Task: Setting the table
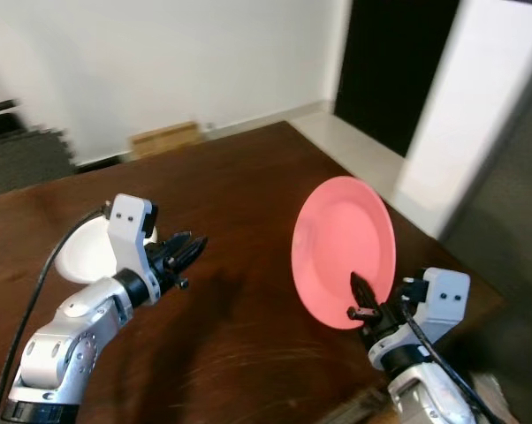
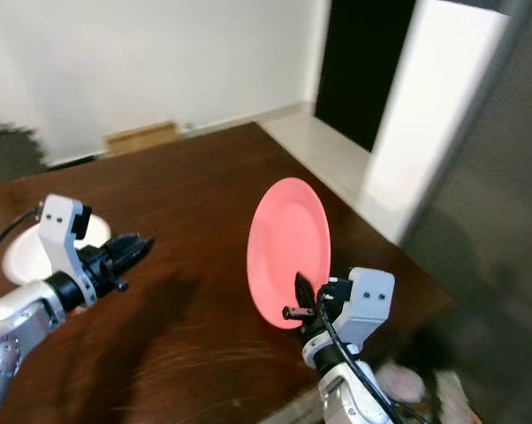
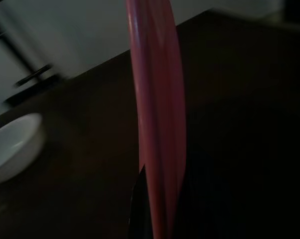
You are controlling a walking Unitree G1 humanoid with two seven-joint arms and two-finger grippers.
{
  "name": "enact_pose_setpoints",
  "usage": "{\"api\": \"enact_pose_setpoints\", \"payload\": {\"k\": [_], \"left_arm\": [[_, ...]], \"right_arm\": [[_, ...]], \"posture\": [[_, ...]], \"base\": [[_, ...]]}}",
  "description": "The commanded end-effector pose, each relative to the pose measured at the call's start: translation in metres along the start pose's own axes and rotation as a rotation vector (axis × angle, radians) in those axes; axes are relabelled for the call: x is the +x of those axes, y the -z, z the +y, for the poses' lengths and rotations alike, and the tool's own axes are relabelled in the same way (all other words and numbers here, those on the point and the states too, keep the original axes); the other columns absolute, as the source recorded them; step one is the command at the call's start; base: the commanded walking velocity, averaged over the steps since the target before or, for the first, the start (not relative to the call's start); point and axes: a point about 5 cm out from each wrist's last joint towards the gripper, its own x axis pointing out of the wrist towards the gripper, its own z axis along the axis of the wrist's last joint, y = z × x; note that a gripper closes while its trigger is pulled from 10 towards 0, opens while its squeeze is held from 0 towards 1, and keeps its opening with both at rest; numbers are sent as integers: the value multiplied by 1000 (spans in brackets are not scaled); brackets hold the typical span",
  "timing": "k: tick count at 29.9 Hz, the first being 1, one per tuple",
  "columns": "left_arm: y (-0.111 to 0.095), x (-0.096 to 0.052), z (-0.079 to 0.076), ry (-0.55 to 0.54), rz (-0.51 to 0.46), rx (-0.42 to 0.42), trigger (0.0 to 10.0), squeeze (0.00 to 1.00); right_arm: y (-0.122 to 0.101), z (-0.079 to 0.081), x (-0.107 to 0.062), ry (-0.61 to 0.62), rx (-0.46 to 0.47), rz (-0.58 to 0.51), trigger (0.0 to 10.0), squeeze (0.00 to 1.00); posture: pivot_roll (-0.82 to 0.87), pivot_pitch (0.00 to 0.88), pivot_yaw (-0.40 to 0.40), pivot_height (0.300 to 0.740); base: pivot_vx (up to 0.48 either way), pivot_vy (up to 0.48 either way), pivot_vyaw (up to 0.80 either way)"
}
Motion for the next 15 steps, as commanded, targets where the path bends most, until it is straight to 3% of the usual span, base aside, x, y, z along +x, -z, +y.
{"api": "enact_pose_setpoints", "payload": {"k": [1, 8, 15], "left_arm": [[6, -4, 4, -20, 25, 2, 10000, 0], [6, -4, 6, -33, 33, 8, 10000, 0], [8, -3, 8, -46, 47, 3, 10000, 0]], "right_arm": [[2, 2, -3, -4, 7, 7, 10000, 0], [3, 3, -2, -3, 10, 8, 10000, 0], [4, 3, -2, -3, 12, 12, 10000, 0]], "posture": [[35, 101, 39, 740], [39, 99, 39, 740], [41, 100, 39, 740]], "base": [[0, 0, 0], [0, 0, 0], [0, 451, 0]]}}
